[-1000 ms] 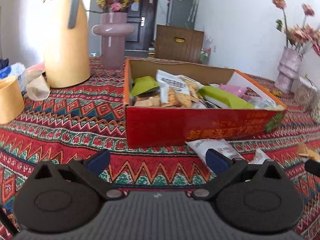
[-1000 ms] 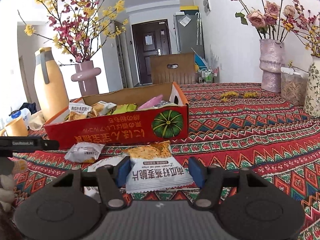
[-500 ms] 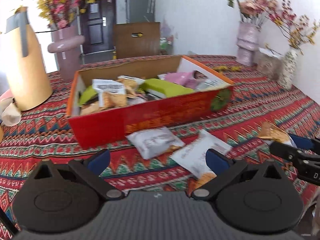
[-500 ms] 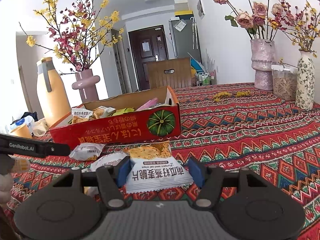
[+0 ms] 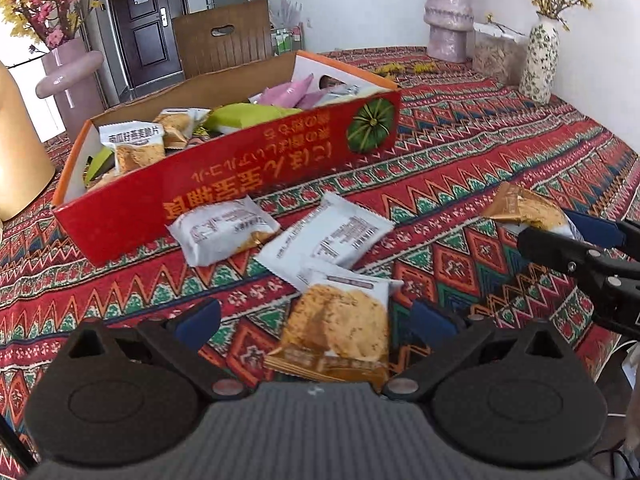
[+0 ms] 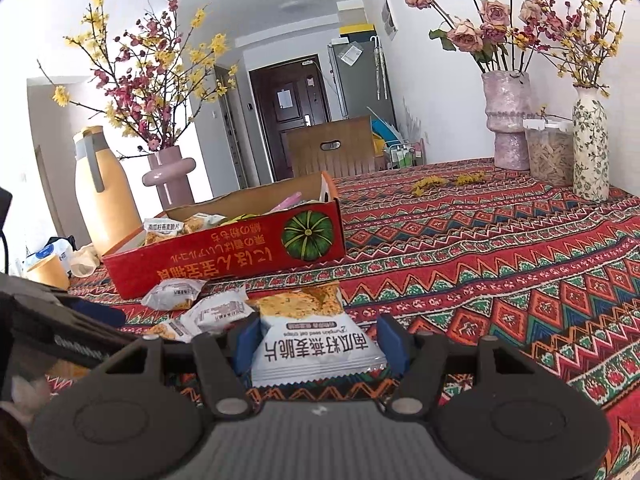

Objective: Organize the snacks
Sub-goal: 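Grasp the brown cookie packet with left gripper while right holds the white packet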

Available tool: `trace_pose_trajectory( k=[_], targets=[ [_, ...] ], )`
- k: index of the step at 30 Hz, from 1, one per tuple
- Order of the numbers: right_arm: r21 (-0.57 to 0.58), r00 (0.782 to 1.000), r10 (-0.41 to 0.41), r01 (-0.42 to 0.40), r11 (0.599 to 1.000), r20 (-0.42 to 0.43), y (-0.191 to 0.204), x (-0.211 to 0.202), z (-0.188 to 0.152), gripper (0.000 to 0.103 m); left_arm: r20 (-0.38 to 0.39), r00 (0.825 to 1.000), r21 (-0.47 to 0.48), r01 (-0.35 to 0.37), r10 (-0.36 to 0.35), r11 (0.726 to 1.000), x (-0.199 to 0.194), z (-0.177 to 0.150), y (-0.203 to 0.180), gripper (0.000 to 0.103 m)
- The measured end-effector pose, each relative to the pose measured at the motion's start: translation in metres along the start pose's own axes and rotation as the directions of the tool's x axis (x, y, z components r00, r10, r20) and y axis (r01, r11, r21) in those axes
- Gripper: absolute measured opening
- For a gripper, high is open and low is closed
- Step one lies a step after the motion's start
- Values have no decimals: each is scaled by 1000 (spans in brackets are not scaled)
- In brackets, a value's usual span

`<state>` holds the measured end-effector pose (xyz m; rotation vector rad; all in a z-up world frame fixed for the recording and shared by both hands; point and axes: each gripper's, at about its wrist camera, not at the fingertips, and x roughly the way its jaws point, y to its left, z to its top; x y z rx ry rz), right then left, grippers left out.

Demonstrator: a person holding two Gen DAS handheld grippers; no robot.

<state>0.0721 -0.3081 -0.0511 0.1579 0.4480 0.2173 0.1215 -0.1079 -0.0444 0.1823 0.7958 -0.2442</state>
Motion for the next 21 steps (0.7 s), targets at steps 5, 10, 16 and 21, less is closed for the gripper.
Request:
trace_pose_trajectory(
  k=[5, 10, 16, 21],
  targets=[
    [6, 1000, 9, -9, 1000, -1, -2, -1, -1, 61, -14, 1000, 22, 8, -8, 1000, 4, -1, -7, 80],
    [4, 1000, 16, -16, 1000, -4, -1, -1, -2, 61, -19, 998, 34, 52, -51, 998, 5, -3, -11, 54],
    [5, 1000, 29, -29, 1000, -5, 0, 1, -3, 61, -8, 998, 41, 65, -65, 997, 3, -4, -13, 49],
    [7, 1000, 27, -27, 1000, -6, 0, 2, -2, 61, 19, 997, 30, 68, -68, 997, -3, -4, -8, 48]
  ],
)
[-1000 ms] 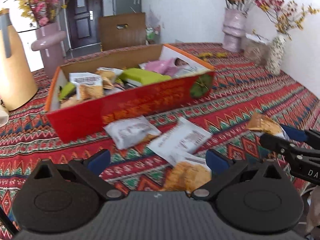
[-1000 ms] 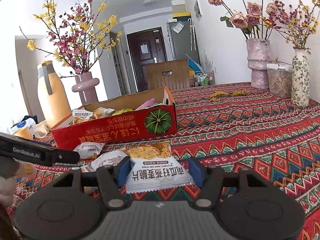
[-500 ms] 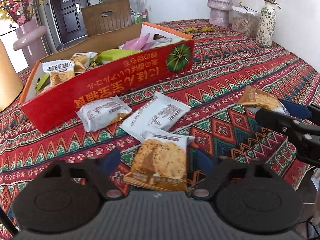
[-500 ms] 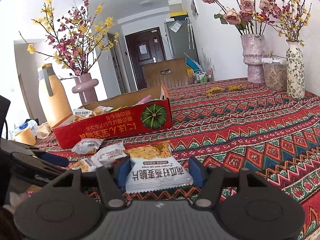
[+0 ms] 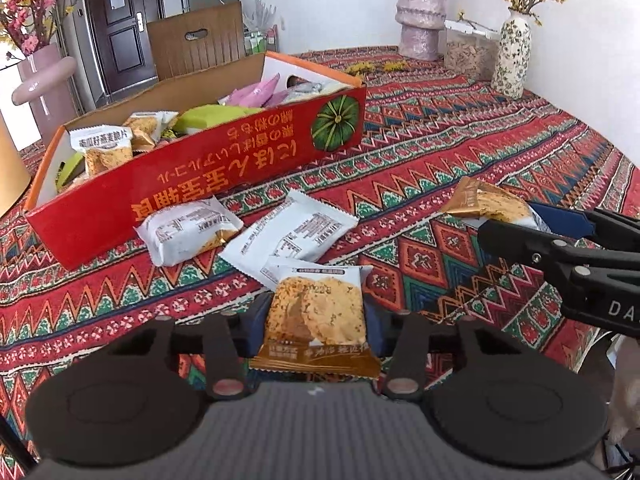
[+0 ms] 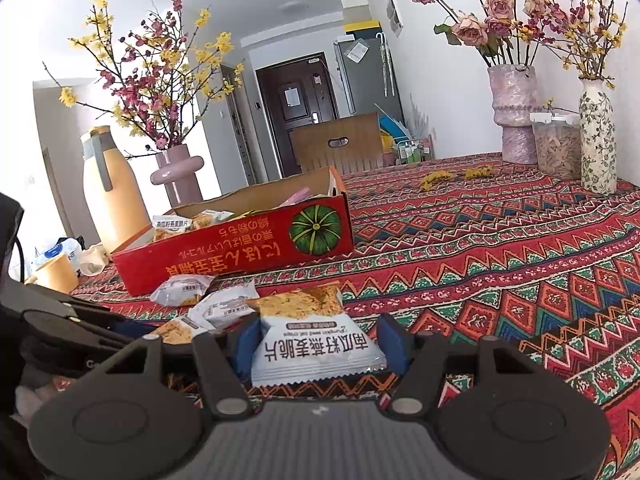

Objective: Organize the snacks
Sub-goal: 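Carry both packets over the box and open both grippers to drop them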

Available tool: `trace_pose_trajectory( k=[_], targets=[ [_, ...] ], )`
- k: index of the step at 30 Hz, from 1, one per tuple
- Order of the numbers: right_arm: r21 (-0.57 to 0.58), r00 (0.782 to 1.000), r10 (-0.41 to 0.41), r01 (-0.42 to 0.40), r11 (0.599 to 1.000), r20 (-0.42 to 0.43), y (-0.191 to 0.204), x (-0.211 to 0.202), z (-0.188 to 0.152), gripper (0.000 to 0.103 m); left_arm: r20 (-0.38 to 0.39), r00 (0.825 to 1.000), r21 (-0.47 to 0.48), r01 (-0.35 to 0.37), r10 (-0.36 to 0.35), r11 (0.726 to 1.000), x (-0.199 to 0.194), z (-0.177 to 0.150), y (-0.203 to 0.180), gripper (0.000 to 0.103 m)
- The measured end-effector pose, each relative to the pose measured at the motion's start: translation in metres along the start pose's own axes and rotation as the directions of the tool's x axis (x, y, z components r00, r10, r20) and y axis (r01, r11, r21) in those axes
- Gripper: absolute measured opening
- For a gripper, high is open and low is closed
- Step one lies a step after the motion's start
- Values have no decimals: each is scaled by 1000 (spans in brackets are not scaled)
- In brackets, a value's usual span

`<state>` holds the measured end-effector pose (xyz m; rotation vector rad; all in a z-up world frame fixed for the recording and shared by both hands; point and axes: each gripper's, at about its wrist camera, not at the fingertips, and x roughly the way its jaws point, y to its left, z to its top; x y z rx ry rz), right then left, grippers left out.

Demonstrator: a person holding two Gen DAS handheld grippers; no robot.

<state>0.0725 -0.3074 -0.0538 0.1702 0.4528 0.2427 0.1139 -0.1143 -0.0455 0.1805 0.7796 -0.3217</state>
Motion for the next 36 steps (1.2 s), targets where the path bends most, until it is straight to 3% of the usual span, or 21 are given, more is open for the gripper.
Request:
trace_pose_trajectory(
  k=[15, 28, 36],
  targets=[
    [-59, 999, -5, 8, 998, 41, 21, 1, 25, 62, 169, 984, -98, -35, 51, 995, -46, 14, 35, 48],
    [-121, 992, 10, 5, 993, 127, 44, 34, 85, 62, 297, 943, -215, -87, 150, 973, -68, 63, 88, 48],
    [-146, 990, 8, 12, 989, 140, 61, 79, 125, 61, 305, 925, -308, -131, 228, 942, -55, 92, 131, 48]
  ],
)
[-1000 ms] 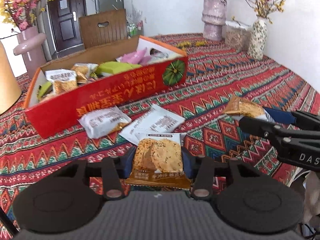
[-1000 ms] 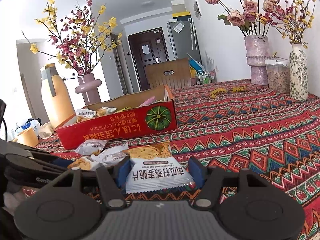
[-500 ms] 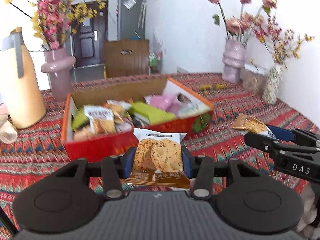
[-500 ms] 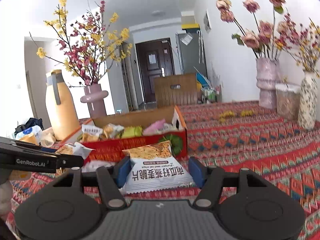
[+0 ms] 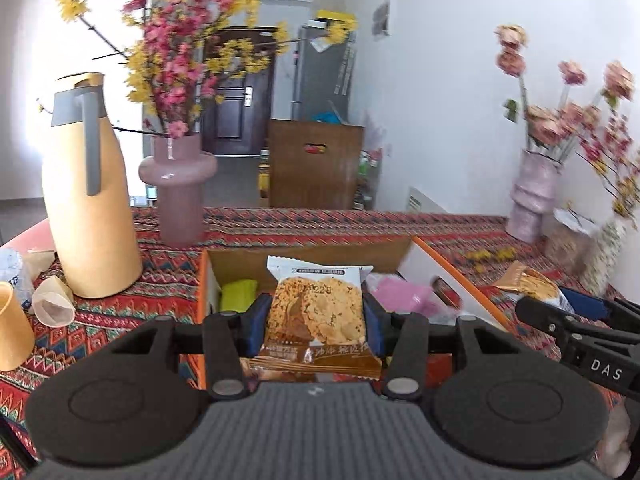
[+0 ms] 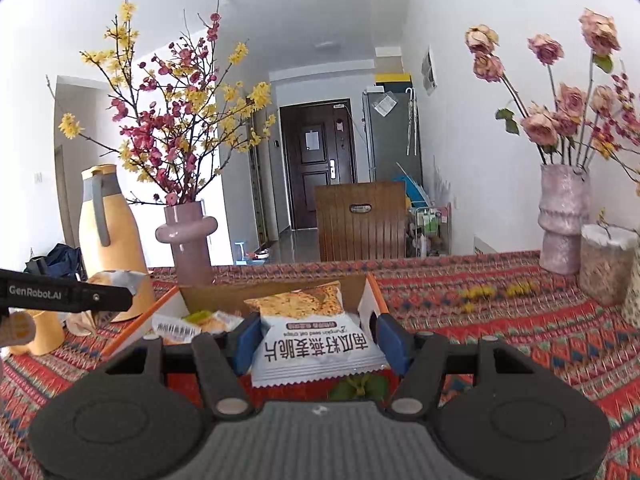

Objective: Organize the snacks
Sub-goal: 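Carry both packets over the box and open both grippers to drop them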

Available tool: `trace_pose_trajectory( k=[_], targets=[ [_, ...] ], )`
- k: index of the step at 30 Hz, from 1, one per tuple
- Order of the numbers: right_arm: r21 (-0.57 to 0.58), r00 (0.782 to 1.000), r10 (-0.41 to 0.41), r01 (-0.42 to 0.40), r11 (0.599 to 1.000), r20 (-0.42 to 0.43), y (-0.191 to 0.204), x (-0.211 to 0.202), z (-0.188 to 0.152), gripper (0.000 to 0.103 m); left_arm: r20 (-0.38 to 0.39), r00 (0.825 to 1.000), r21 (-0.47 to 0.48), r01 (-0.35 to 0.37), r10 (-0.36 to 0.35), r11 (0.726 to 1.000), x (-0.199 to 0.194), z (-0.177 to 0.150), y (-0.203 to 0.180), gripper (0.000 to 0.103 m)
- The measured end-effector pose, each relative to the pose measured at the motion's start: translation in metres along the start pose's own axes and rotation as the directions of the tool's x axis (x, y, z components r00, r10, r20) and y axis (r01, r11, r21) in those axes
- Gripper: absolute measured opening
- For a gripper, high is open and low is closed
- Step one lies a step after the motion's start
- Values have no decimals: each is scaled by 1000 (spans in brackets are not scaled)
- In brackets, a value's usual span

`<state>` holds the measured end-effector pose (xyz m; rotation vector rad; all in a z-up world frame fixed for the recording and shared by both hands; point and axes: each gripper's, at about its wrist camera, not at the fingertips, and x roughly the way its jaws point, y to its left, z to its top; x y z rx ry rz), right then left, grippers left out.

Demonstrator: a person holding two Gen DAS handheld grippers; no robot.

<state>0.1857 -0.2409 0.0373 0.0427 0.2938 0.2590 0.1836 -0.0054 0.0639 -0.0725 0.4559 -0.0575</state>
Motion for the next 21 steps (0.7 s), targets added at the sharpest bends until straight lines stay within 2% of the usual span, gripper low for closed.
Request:
trace_pose_trajectory(
  k=[9, 13, 17, 21],
  targets=[
    [-31, 1000, -10, 9, 999, -19, 24, 72, 27, 62, 1, 994, -71, -109, 110, 991, 52, 16, 24, 48],
    [-18, 999, -12, 11, 1000, -41, 27, 96, 19, 61, -26, 992, -100, -129, 127, 987, 75, 6, 36, 48],
    [-27, 999, -8, 7, 1000, -35, 27, 112, 1, 61, -32, 986, -89, -165, 163, 982, 89, -4, 40, 48],
    [-33, 996, -9, 6, 999, -92, 28, 127, -10, 61, -39, 986, -86, -163, 161, 983, 94, -8, 41, 48]
  ],
)
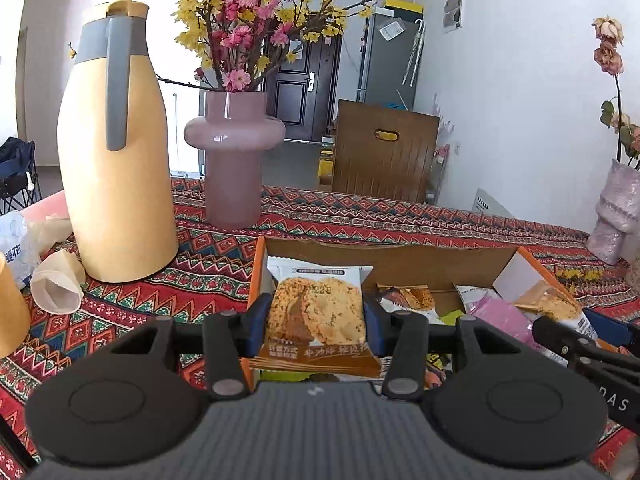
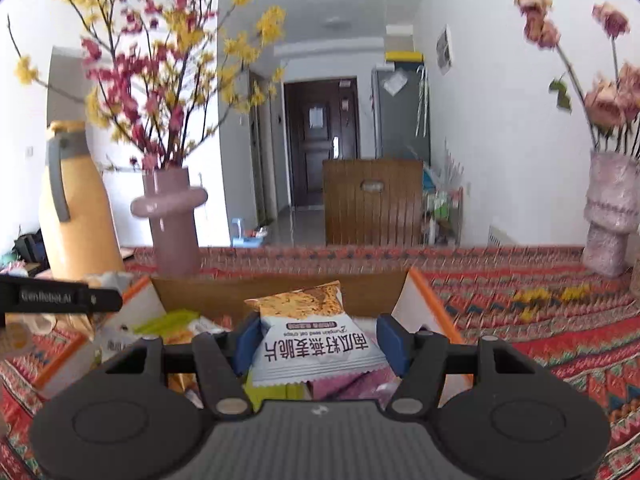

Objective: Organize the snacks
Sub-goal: 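Carry both packets over the box and open both grippers to drop them, then withdraw both grippers from the box toward the last packets on the table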

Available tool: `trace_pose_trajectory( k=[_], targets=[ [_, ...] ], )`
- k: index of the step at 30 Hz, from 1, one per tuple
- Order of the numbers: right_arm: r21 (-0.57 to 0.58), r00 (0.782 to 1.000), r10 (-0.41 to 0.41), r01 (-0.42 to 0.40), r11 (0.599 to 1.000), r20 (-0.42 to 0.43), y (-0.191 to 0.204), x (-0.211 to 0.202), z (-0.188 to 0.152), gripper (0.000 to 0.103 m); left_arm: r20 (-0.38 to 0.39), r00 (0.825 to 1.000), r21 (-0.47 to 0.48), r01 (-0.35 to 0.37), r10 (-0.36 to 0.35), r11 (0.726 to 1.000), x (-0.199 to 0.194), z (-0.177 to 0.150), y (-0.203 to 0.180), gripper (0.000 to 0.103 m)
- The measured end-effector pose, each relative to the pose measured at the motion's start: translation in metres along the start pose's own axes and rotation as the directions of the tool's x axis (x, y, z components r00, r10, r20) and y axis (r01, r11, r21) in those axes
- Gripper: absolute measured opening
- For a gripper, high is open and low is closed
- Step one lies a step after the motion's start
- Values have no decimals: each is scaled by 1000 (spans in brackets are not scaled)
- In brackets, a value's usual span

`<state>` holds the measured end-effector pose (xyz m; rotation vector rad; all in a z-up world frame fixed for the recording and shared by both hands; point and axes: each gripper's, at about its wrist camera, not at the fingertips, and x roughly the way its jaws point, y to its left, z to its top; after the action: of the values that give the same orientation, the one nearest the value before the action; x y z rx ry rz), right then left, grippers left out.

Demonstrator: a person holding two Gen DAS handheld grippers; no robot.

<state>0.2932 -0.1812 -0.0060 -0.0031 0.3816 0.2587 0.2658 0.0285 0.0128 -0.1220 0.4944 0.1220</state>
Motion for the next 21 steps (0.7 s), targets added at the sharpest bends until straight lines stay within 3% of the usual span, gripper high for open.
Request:
trace_pose_trajectory(
  k=[5, 6, 8, 10, 12, 15, 21],
  targets=[
    [7, 1000, -19, 19, 1000, -11, -2, 1, -4, 62, 18, 1000, -7, 12, -12, 1000, -2, -3, 0, 50],
    [13, 1000, -17, 17, 1000, -13, -3, 0, -4, 62, 20, 1000, -10, 10, -9, 1000, -2, -3, 1, 54],
    [31, 1000, -12, 12, 999, -12, -5, 0, -5, 63, 29, 999, -15, 18, -17, 1000, -3, -3, 2, 64],
    [45, 1000, -5, 5, 999, -8, -8, -1, -4, 71, 50, 999, -27, 19, -17, 999, -6, -3, 2, 91],
    [53, 1000, -10, 10, 999, 1, -9, -2, -4, 93, 80, 997, -33, 20, -17, 999, -11, -3, 3, 101],
    [63, 1000, -12, 11, 998, 13, -10, -4, -5, 103, 93, 996, -36, 8, -5, 999, -15, -3, 2, 103],
    [73, 1000, -23, 23, 997, 10, -12, -3, -6, 103, 79, 997, -44, 0, 4, 999, -13, -3, 2, 103]
  ],
)
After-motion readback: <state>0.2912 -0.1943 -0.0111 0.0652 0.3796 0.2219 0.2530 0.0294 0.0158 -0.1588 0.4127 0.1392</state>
